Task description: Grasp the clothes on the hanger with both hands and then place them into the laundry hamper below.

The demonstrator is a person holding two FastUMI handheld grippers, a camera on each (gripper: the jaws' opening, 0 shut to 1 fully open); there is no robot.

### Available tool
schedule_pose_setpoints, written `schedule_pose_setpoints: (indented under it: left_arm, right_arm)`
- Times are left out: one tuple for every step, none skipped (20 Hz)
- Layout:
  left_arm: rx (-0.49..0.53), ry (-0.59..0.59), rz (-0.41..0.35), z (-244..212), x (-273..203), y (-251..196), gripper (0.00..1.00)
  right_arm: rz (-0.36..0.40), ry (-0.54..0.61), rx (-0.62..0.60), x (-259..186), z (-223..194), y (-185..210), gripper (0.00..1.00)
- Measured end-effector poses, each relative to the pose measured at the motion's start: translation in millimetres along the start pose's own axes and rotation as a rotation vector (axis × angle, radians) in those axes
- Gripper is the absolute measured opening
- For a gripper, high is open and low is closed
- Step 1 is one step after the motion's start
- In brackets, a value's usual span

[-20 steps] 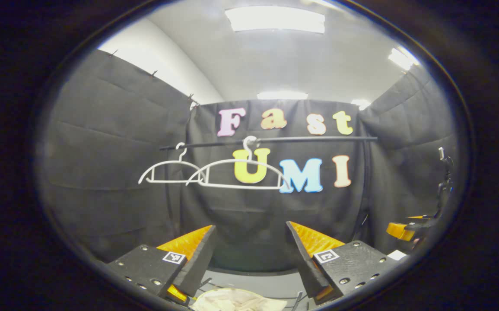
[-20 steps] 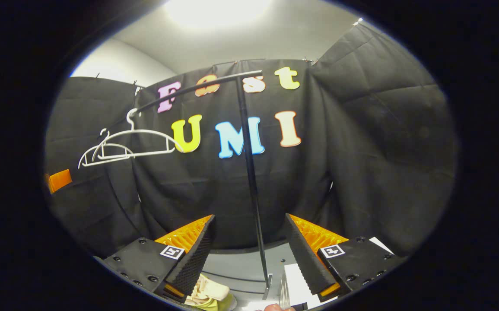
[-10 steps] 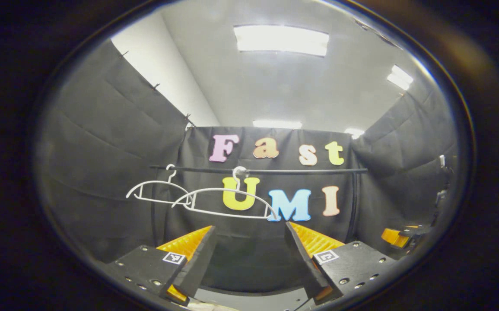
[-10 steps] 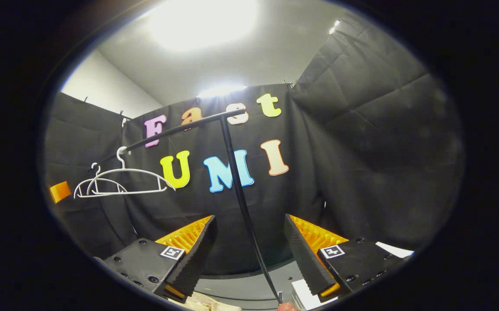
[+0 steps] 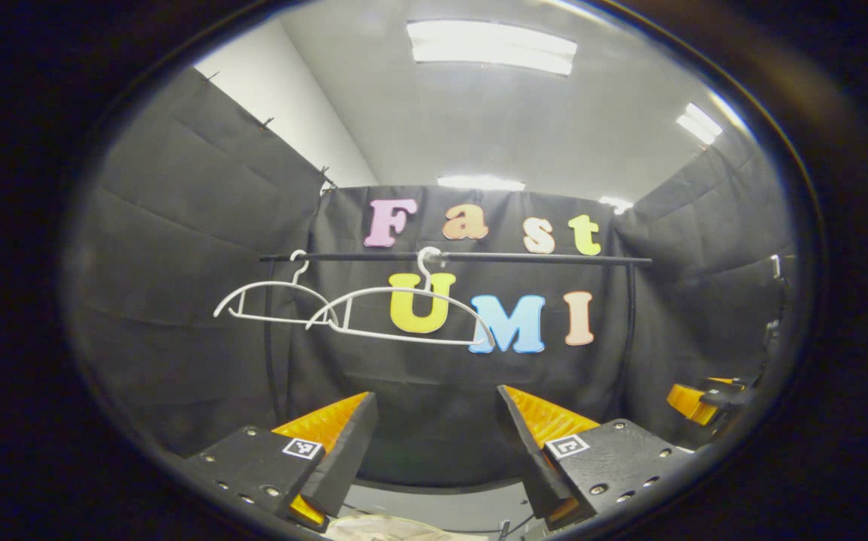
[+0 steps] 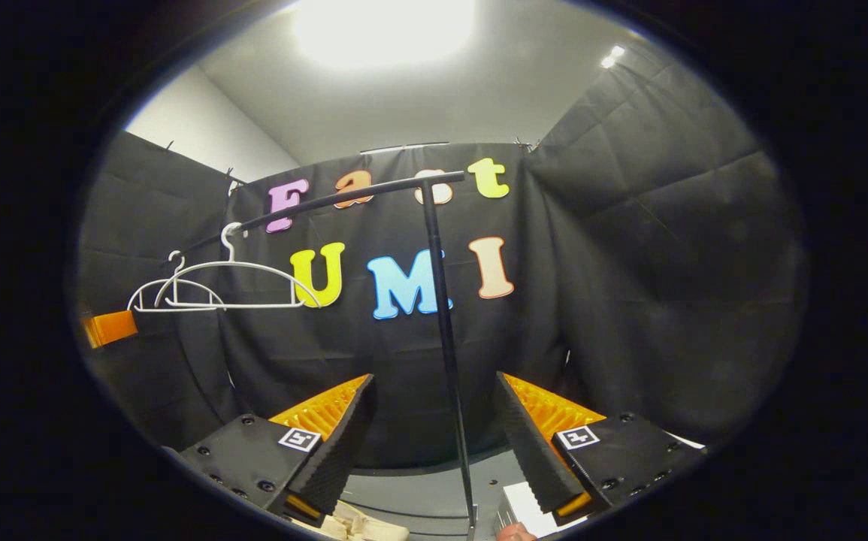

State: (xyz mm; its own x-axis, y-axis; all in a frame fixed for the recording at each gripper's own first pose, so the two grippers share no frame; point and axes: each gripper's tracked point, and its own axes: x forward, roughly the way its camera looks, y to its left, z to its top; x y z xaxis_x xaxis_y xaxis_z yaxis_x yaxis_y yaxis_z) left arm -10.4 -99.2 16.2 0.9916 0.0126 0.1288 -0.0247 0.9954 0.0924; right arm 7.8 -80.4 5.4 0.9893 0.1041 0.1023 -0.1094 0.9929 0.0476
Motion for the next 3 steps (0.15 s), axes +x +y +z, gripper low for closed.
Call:
schedule_pose_setpoints:
  left_arm:
    - [0.007,0.001,-0.007,-2.8,-0.5,2.3,0.92]
    - [0.013,0.007,-0.013,-8.3,-0.2,4.0,0.92]
    - [0.016,0.013,-0.014,-12.0,-0.7,4.8,0.92]
  right_arm:
    - [0.012,-0.015,-0.016,-3.1,1.8,6.3,0.93]
    - [0.015,-0.038,-0.031,-5.9,5.3,9.2,0.93]
    - [0.019,-0.066,-0.048,-7.8,9.3,11.9,0.98]
